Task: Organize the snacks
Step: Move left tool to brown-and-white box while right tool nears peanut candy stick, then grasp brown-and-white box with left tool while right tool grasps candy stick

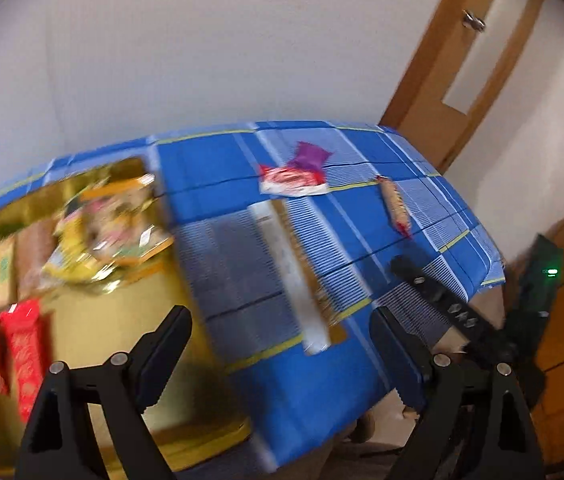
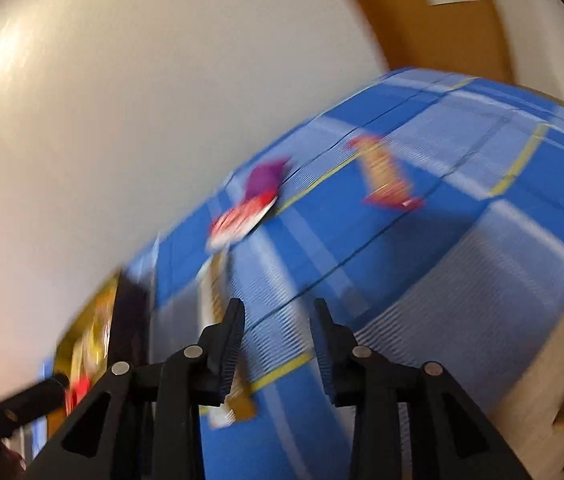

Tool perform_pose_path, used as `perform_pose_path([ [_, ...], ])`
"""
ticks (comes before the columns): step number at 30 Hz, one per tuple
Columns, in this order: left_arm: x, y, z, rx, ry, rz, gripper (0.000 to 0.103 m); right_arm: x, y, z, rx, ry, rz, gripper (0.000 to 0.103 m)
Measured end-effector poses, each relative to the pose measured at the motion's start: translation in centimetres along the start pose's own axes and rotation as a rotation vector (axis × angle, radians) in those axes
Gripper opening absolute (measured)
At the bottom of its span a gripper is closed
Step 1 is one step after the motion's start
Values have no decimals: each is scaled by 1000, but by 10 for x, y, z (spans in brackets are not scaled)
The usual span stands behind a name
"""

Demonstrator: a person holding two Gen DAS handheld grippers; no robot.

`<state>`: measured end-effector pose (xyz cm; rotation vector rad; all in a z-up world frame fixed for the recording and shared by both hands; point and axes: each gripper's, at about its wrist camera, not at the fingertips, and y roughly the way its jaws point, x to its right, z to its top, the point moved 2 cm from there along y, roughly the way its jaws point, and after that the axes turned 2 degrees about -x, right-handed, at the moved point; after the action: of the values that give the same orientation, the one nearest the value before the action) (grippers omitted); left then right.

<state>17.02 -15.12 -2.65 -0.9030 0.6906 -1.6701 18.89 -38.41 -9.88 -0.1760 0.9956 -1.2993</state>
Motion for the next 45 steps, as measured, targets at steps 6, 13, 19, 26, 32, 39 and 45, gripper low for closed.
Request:
perform_pose_path([
  [6,32,58,21,-53,33,60,91,42,-13,16,69,92,-105,34],
  [13,31,115,20,-103,-11,147,91,59,-21,20,83,133,-107,34],
  [19,35,129,11,-87,36,141,91,58,-15,26,105,101,-121,34],
  [26,30,119,1,58,45,153,47,59,-9,31,102,107,-103,34],
  [32,27,108,-15,143,40,55,40,61,7,39,114,73,-129,34],
  [39,41,108,-24,177,87,-23,39,60,38,66,66,52,-114,39],
  [45,40,106,-25,177,65,-56,39,54,71,89,-1,26,-94,41],
])
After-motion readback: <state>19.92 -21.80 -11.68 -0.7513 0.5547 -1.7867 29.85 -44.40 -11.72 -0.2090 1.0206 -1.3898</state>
